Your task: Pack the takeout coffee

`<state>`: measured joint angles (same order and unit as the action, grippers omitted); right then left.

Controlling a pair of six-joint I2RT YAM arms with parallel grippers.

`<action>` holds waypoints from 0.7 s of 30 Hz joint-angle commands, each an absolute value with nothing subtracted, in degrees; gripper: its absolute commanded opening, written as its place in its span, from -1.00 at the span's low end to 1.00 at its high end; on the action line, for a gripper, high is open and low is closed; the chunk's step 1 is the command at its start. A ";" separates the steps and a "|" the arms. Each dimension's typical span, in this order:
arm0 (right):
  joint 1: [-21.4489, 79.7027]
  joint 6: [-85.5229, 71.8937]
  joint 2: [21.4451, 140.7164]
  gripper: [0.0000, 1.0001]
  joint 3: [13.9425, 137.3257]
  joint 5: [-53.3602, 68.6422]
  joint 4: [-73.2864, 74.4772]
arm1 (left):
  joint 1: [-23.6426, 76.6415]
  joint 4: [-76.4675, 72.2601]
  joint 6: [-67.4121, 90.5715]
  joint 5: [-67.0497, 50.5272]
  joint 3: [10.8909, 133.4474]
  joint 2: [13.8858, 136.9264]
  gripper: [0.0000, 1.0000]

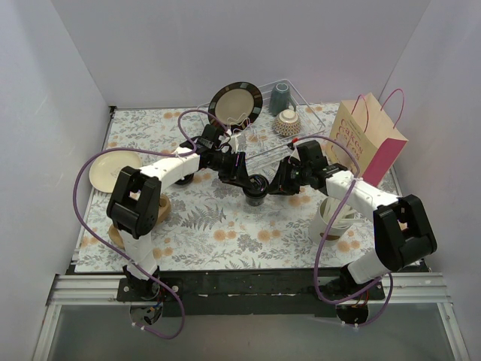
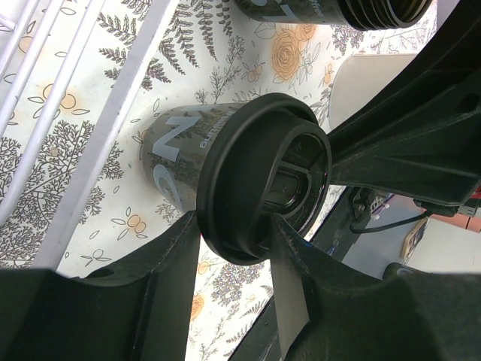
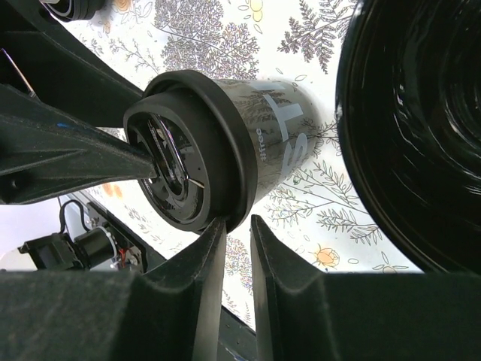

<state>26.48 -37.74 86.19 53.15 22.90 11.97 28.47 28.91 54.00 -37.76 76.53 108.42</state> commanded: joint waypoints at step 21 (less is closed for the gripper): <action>28.30 -33.58 95.19 -0.63 42.89 4.93 12.83 | 30.50 37.53 49.04 -16.00 65.39 121.29 -0.29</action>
<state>26.22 -39.11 86.98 49.58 23.03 6.83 27.88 26.15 54.65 -40.10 74.78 108.60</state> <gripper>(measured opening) 0.196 0.370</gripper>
